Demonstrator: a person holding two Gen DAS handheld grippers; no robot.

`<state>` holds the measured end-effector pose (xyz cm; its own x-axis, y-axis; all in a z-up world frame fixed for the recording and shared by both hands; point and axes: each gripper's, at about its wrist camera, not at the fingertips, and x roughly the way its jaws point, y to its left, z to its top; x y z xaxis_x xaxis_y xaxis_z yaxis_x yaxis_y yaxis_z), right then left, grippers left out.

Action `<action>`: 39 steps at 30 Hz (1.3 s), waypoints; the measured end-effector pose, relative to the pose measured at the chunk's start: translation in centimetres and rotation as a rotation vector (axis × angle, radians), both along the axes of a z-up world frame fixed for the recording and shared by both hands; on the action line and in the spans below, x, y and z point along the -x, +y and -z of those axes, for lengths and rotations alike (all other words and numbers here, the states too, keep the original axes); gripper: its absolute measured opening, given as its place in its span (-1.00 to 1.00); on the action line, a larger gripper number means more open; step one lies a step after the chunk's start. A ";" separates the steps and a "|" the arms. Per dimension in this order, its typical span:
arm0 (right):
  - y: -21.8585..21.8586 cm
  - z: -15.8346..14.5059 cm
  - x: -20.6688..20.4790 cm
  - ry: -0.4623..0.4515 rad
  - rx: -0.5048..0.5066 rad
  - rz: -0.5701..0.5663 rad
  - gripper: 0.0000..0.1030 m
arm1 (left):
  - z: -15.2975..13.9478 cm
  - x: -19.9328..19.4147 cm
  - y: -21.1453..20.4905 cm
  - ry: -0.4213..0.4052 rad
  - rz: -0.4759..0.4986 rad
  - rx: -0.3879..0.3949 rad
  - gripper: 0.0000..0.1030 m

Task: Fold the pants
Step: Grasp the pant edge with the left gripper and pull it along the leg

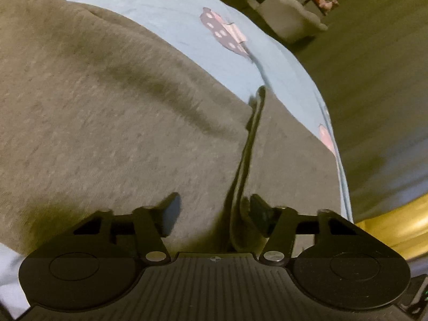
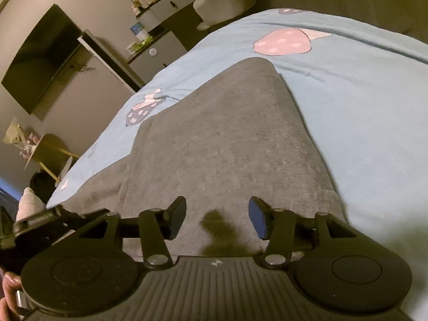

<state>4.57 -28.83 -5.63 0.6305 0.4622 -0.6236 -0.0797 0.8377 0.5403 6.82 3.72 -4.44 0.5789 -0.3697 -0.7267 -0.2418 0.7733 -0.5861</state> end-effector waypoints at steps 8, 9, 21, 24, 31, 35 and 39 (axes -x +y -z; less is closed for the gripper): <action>-0.4 0.6 -0.5 0.015 -0.056 0.008 0.12 | -0.5 0.8 -0.3 -0.019 0.057 -0.027 -0.76; -0.4 0.6 -0.5 0.012 -0.053 0.005 0.12 | -0.4 0.8 -0.3 -0.023 0.055 -0.032 -0.75; -1.7 1.6 -1.0 0.021 -0.171 0.018 0.21 | -1.0 -1.1 3.7 -0.073 -0.052 0.165 -0.02; -1.7 1.8 -1.2 0.021 -0.178 0.015 0.22 | 0.2 -2.1 3.2 -0.011 -0.049 0.197 -0.04; -1.9 2.0 -1.4 0.020 -0.203 0.015 0.22 | 2.3 -3.8 -1.0 0.069 0.079 0.168 -0.14; -2.1 2.1 -1.5 0.012 -0.234 0.007 0.24 | 3.9 -5.0 -2.1 0.105 0.088 0.291 -0.23; -2.7 2.3 -1.6 0.011 -0.320 0.022 0.24 | 5.0 -5.6 -2.2 0.144 0.052 0.321 -0.61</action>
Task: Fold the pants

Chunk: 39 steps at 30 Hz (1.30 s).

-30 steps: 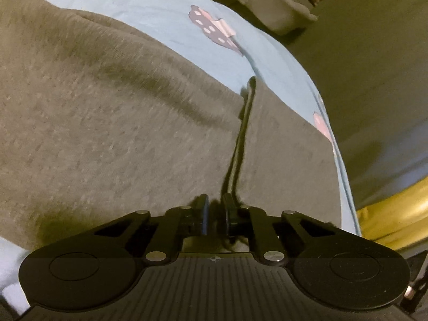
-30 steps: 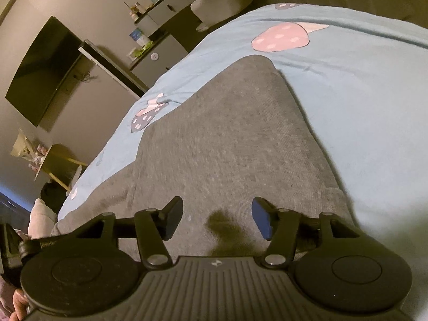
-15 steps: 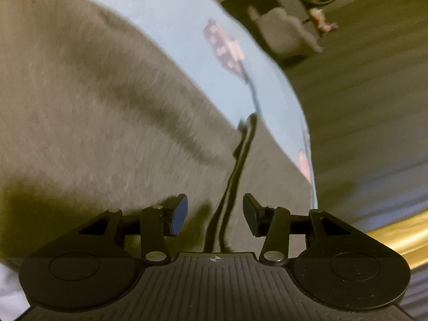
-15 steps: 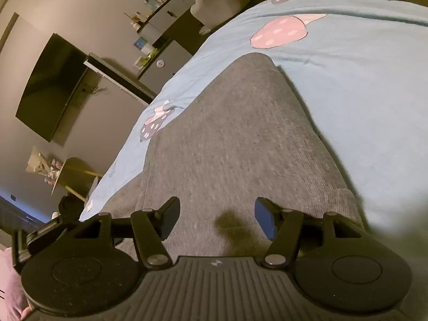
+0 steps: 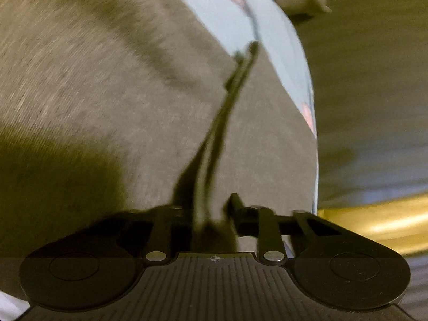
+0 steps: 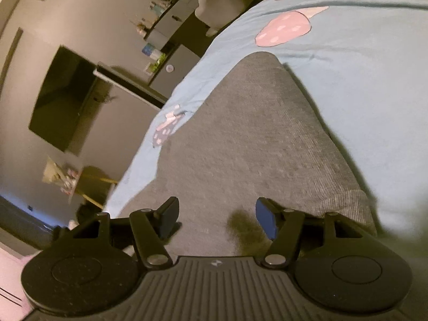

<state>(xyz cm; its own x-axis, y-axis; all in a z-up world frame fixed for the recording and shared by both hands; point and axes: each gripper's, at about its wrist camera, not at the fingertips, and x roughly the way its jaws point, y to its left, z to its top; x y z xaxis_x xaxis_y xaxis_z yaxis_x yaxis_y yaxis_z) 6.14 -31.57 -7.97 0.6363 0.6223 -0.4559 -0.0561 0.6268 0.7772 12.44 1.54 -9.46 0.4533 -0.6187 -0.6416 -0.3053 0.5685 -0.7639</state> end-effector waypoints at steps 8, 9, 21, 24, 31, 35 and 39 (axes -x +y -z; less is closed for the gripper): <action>-2.6 1.0 0.7 0.062 -0.186 0.111 -0.18 | -5.4 3.7 0.0 -0.206 0.035 -0.133 -0.74; -2.6 0.9 0.8 0.057 -0.190 0.115 -0.18 | -6.2 4.5 0.3 -0.231 0.044 -0.161 -0.74; 0.9 -0.9 0.0 0.003 0.092 0.008 -0.16 | -6.3 5.8 2.3 -0.211 0.046 -0.419 -0.27; 0.6 -0.7 -0.2 0.016 0.087 0.009 -0.16 | -6.4 4.4 1.9 -0.210 0.040 -0.431 -0.05; 0.5 0.0 0.2 0.027 0.069 0.014 -0.13 | -4.6 0.7 2.5 -0.139 -0.032 -0.319 -0.14; 0.5 0.1 0.1 0.025 0.053 0.021 -0.10 | -3.8 0.3 4.1 -0.085 -0.109 -0.197 -0.62; 0.6 0.1 0.2 0.019 0.051 0.020 -0.07 | -5.4 0.7 3.3 -0.150 -0.096 -0.267 -0.73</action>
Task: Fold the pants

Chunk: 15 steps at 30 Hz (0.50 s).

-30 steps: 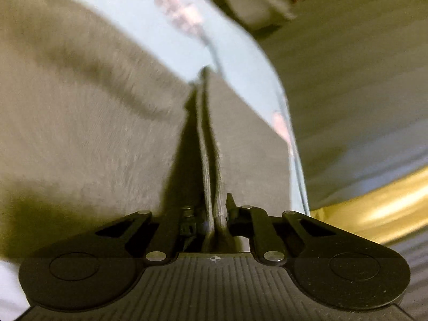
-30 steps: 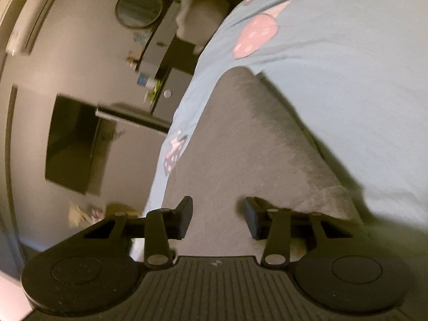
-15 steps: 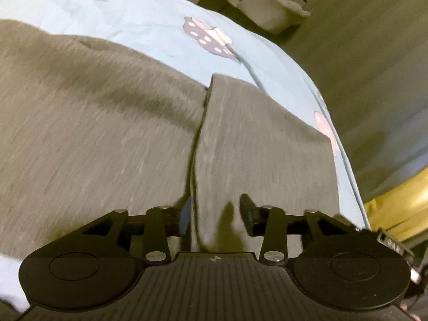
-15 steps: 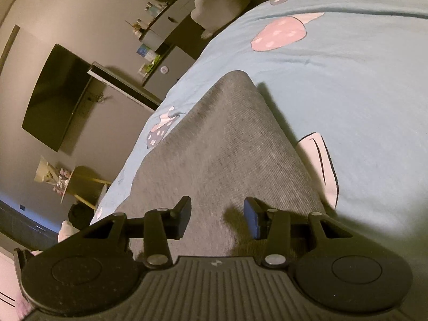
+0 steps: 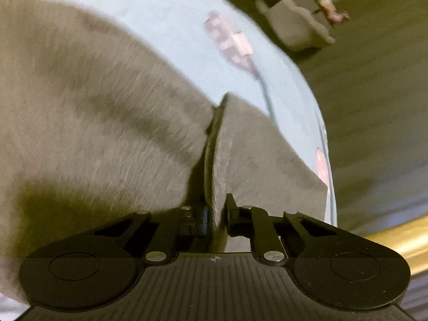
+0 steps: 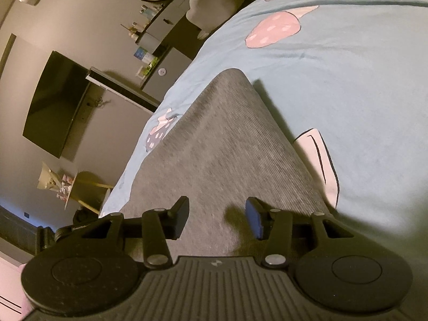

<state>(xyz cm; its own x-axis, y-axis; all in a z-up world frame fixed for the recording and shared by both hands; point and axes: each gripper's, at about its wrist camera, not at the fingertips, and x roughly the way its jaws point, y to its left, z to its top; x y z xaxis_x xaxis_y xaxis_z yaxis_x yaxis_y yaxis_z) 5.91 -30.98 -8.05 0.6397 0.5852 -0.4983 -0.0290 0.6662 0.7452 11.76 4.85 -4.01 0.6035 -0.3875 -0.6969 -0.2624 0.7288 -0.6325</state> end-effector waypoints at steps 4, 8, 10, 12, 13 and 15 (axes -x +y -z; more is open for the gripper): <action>-0.1 -0.1 0.1 -0.006 -0.007 0.003 -0.06 | -4.0 2.3 -1.8 -0.188 0.056 -0.142 -0.74; 0.0 -0.1 0.0 -0.003 0.003 0.005 -0.06 | -3.8 2.4 -2.7 -0.162 0.045 -0.270 -0.69; 0.2 -0.1 0.0 0.000 0.022 0.002 -0.05 | -2.2 1.9 -2.8 -0.053 0.042 -0.402 -0.73; 0.3 -0.3 0.0 -0.005 0.038 -0.005 -0.04 | -1.2 2.2 -2.4 -0.008 0.049 -0.443 -0.64; 0.4 -0.3 0.0 -0.006 0.044 -0.007 -0.04 | -0.8 2.6 -2.0 -0.003 0.043 -0.448 -0.62; 0.3 -0.3 -0.1 -0.005 0.051 -0.009 -0.04 | -0.9 3.2 -1.6 0.009 0.040 -0.472 -0.58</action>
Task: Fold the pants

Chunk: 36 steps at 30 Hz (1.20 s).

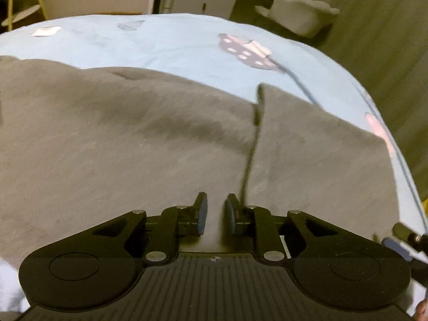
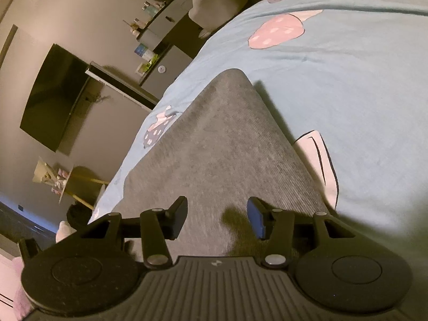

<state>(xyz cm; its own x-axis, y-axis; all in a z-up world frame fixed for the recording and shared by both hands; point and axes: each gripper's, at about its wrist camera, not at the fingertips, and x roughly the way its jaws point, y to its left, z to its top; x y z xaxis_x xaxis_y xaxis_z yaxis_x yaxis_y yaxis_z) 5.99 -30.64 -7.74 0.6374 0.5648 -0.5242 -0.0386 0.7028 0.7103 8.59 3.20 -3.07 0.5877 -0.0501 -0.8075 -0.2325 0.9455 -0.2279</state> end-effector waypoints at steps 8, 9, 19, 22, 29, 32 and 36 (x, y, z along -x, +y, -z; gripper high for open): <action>0.4 -0.1 0.1 -0.005 0.032 -0.010 -0.03 | -1.2 1.8 1.0 -0.007 -0.004 -0.075 -0.33; 0.4 -0.1 0.1 -0.006 0.035 -0.011 -0.03 | -1.2 2.0 1.1 -0.010 -0.004 -0.073 -0.33; 0.7 -0.2 0.3 -0.005 0.060 -0.020 0.02 | -1.3 3.0 2.7 -0.018 -0.038 -0.039 -0.28; 0.8 -0.2 0.3 -0.005 0.053 -0.029 0.14 | -1.4 3.5 4.0 -0.026 -0.073 0.000 -0.17; 1.5 -0.2 0.0 -0.016 0.053 -0.079 0.59 | -2.1 6.4 9.3 -0.100 -0.270 0.090 0.09; 2.0 -0.3 0.0 -0.028 0.063 -0.102 0.75 | -1.7 7.4 11.0 -0.113 -0.329 0.137 0.13; 3.0 -0.6 0.1 -0.049 0.111 -0.141 0.91 | -1.2 7.4 10.6 -0.114 -0.307 0.221 0.14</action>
